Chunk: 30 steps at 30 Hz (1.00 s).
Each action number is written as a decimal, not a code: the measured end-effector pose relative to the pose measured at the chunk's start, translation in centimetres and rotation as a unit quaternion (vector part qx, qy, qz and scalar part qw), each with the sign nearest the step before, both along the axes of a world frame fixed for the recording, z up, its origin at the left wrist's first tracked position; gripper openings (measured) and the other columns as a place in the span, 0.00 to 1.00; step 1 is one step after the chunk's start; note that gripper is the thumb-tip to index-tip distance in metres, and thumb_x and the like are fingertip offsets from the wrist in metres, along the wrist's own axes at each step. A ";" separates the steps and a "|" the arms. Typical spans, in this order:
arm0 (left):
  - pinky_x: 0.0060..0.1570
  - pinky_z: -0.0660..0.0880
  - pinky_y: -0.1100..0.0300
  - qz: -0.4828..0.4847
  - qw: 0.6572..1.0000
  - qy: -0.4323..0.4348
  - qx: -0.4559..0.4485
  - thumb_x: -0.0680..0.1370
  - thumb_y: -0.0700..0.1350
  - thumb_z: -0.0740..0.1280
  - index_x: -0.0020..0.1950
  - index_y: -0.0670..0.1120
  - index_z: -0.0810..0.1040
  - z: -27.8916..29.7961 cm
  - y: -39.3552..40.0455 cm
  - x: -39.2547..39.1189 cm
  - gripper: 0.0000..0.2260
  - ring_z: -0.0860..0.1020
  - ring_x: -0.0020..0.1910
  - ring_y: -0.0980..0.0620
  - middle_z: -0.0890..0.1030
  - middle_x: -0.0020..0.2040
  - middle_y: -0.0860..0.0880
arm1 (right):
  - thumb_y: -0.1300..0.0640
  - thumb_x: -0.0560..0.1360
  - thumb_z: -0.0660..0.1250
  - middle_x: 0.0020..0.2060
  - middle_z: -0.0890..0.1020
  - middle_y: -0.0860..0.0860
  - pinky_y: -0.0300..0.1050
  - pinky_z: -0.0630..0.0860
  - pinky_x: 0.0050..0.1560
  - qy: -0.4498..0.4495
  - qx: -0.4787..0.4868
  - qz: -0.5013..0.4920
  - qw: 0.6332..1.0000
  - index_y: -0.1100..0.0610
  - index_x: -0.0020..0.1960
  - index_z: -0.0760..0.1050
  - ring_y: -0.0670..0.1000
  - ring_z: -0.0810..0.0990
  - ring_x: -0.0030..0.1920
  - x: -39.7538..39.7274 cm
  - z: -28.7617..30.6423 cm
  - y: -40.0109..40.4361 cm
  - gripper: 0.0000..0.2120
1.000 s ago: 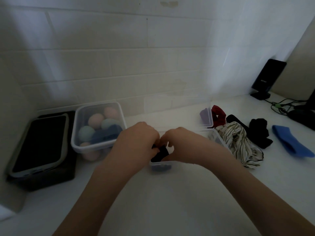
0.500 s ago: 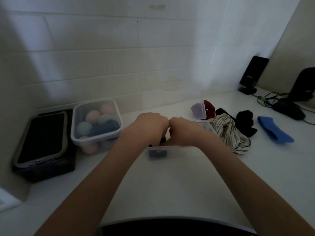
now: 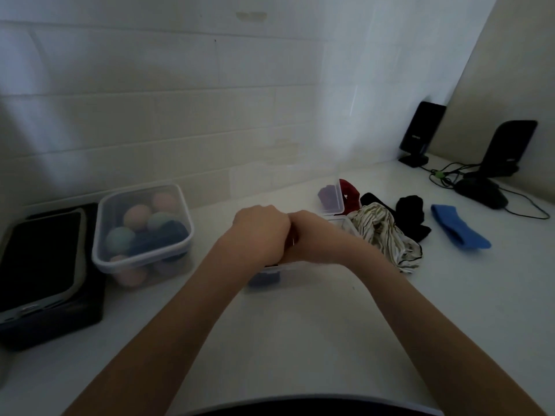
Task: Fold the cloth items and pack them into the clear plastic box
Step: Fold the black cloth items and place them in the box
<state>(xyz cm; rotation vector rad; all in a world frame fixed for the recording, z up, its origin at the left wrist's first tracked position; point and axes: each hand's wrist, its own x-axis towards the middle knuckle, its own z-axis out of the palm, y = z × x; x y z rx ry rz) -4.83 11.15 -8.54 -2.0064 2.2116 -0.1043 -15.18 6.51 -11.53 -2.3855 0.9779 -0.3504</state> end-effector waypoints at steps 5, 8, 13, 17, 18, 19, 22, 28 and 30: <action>0.35 0.71 0.57 -0.023 0.997 0.023 0.063 0.71 0.50 0.69 0.34 0.44 0.73 0.4 -0.6 1.3 0.12 0.72 0.32 0.50 0.70 0.31 0.49 | 0.59 0.70 0.74 0.32 0.79 0.47 0.39 0.75 0.38 -0.146 0.016 0.015 0.989 0.49 0.49 0.78 0.45 0.76 0.33 -2.9 1.2 -0.7 0.11; 0.36 0.71 0.58 -0.020 0.994 0.018 0.109 0.67 0.49 0.73 0.27 0.46 0.65 0.8 -1.1 1.7 0.18 0.68 0.28 0.51 0.68 0.29 0.48 | 0.63 0.74 0.67 0.31 0.80 0.54 0.45 0.75 0.35 -0.336 -0.062 -0.151 0.927 0.51 0.46 0.79 0.51 0.77 0.32 -5.4 1.7 -2.0 0.08; 0.37 0.71 0.58 -0.009 0.992 0.003 0.129 0.65 0.51 0.76 0.27 0.46 0.66 1.0 -1.5 1.4 0.20 0.69 0.29 0.51 0.69 0.29 0.49 | 0.60 0.76 0.59 0.56 0.79 0.54 0.57 0.67 0.63 -0.121 -0.212 -0.501 0.830 0.53 0.61 0.73 0.58 0.72 0.62 -12.1 0.5 -6.0 0.15; 0.36 0.70 0.58 -0.001 0.992 -0.006 0.128 0.64 0.51 0.77 0.27 0.44 0.64 0.9 -1.3 1.0 0.23 0.68 0.28 0.51 0.68 0.28 0.47 | 0.60 0.76 0.56 0.75 0.59 0.58 0.69 0.46 0.71 0.136 0.004 -0.579 0.804 0.55 0.70 0.64 0.61 0.49 0.76 -15.2 -1.4 -8.0 0.22; 0.36 0.70 0.57 0.001 0.992 -0.007 0.128 0.64 0.51 0.77 0.27 0.43 0.64 1.0 -1.2 0.9 0.24 0.68 0.28 0.50 0.67 0.28 0.47 | 0.60 0.77 0.55 0.76 0.56 0.57 0.70 0.42 0.71 0.144 0.029 -0.588 0.796 0.55 0.70 0.64 0.61 0.46 0.76 -15.4 -1.9 -8.3 0.22; 0.36 0.70 0.57 0.002 0.992 -0.007 0.129 0.64 0.51 0.77 0.26 0.43 0.63 1.1 -1.1 0.7 0.24 0.68 0.28 0.50 0.67 0.28 0.47 | 0.60 0.77 0.55 0.76 0.54 0.57 0.70 0.40 0.71 0.140 0.045 -0.593 0.791 0.54 0.71 0.64 0.61 0.45 0.76 -15.6 -2.4 -8.5 0.22; 0.36 0.70 0.58 0.012 0.991 -0.006 0.133 0.65 0.51 0.77 0.27 0.43 0.64 1.3 -1.0 0.5 0.23 0.70 0.30 0.49 0.68 0.29 0.47 | 0.58 0.78 0.55 0.72 0.64 0.61 0.66 0.48 0.72 0.114 0.036 -0.597 0.793 0.57 0.69 0.67 0.62 0.56 0.74 -15.9 -3.0 -8.9 0.20; 0.43 0.75 0.54 0.009 0.990 -0.019 0.140 0.67 0.48 0.75 0.37 0.40 0.72 1.5 -1.1 0.1 0.16 0.76 0.43 0.44 0.75 0.38 0.45 | 0.60 0.77 0.57 0.64 0.73 0.61 0.56 0.65 0.64 0.038 -0.045 -0.561 0.826 0.55 0.67 0.70 0.63 0.69 0.65 -16.2 -2.8 -8.9 0.19; 0.41 0.72 0.56 0.006 0.990 -0.024 0.138 0.67 0.48 0.76 0.48 0.39 0.77 1.4 -1.2 0.0 0.17 0.78 0.48 0.44 0.79 0.48 0.42 | 0.54 0.79 0.56 0.62 0.74 0.62 0.57 0.65 0.62 0.040 -0.081 -0.561 0.823 0.56 0.65 0.73 0.63 0.69 0.64 -15.8 -2.9 -8.9 0.17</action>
